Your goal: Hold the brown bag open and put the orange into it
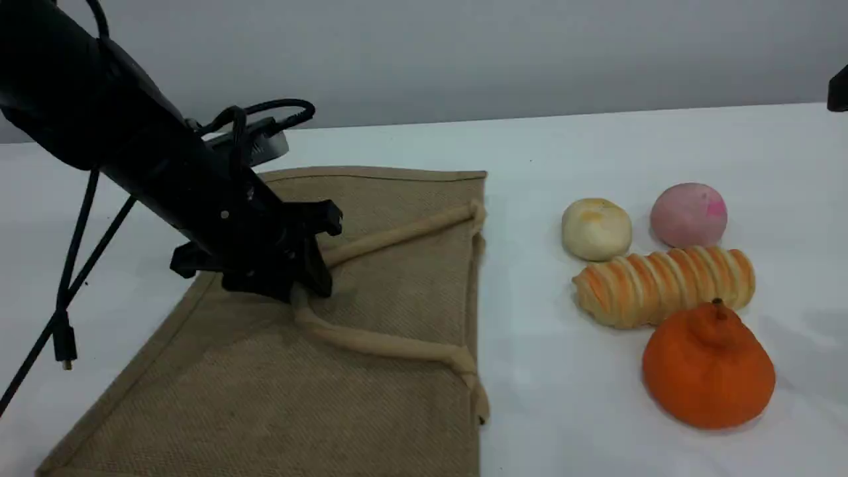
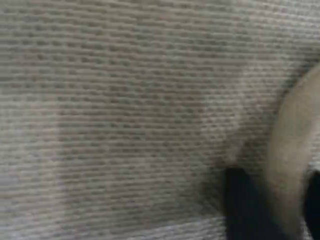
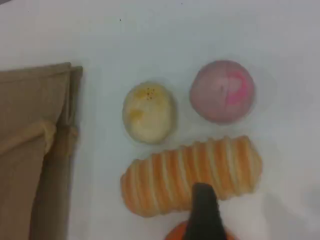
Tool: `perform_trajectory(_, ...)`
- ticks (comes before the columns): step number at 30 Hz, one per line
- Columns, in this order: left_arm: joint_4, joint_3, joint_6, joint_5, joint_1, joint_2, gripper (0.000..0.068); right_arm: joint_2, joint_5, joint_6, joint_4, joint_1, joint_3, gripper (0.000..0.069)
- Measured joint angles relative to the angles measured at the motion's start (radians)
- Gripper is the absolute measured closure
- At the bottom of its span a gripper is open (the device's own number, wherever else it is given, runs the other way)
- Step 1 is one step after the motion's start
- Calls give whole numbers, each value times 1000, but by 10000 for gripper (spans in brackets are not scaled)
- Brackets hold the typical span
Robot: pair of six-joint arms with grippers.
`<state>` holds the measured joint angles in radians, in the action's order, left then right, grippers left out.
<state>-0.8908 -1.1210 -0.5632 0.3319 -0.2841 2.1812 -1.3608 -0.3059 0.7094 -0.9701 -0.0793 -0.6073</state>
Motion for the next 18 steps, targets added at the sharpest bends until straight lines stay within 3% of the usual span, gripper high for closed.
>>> perform_trajectory(3, -1, 0, 0, 5, 0, 0, 598, 0, 0, 0, 0, 0, 0, 245)
perform_trajectory(11, 6, -21, -20, 70, 1, -85, 602, 0, -17, 0, -18, 0, 0, 245)
perform_trajectory(18, 37, -153, -39, 289, 2, -267, 602, 0, -107, 100, -120, 0, 0, 245)
